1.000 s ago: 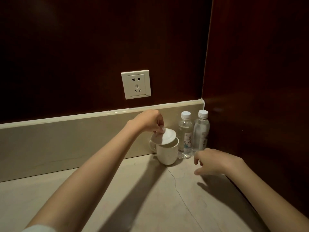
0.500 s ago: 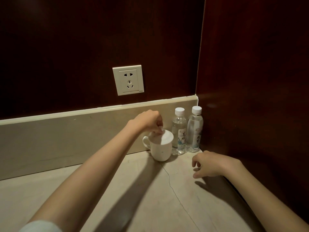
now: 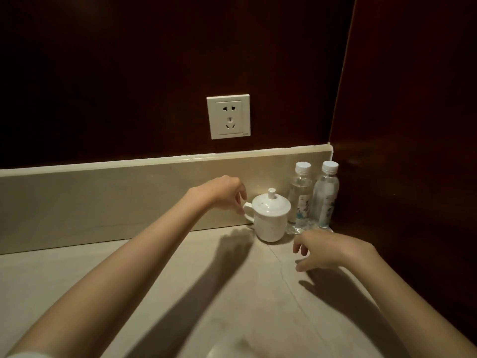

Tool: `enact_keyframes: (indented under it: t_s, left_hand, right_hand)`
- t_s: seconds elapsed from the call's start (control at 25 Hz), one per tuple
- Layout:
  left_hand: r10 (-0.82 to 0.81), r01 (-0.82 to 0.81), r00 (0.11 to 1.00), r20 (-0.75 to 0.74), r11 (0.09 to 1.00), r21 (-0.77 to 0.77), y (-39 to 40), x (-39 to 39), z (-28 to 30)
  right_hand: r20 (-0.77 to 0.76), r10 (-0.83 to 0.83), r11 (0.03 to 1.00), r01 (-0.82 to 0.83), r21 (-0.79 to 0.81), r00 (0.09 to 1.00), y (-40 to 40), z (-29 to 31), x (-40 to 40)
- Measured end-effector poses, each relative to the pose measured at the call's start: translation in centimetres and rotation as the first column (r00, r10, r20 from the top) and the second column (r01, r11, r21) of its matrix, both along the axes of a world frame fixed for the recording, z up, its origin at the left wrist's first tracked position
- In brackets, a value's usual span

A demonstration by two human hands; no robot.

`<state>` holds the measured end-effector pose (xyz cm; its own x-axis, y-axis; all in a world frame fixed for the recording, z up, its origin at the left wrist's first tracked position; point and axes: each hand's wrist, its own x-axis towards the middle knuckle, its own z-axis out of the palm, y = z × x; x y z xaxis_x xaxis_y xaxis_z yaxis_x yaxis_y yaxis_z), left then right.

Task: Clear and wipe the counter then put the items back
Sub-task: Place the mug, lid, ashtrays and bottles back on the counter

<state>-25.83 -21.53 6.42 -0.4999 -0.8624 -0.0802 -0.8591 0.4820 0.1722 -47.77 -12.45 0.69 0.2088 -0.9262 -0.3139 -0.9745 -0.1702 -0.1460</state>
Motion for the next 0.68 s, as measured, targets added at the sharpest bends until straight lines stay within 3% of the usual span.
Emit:
enact_keyframes:
  t_s: [0.32, 0.68]
  left_hand:
    - [0.171, -0.188, 0.979, 0.114, 0.969, 0.16, 7.5, 14.4, -3.0]
    - [0.315, -0.341, 0.934, 0.167, 0.925, 0.166, 16.2, 27.8, -4.7]
  right_hand:
    - [-0.055, 0.213, 0.976, -0.215, -0.031, 0.976, 0.2, 0.7, 12.8]
    - [-0.074, 0.384, 0.918, -0.389, -0.081, 0.921, 4.6, -0.6, 26.7]
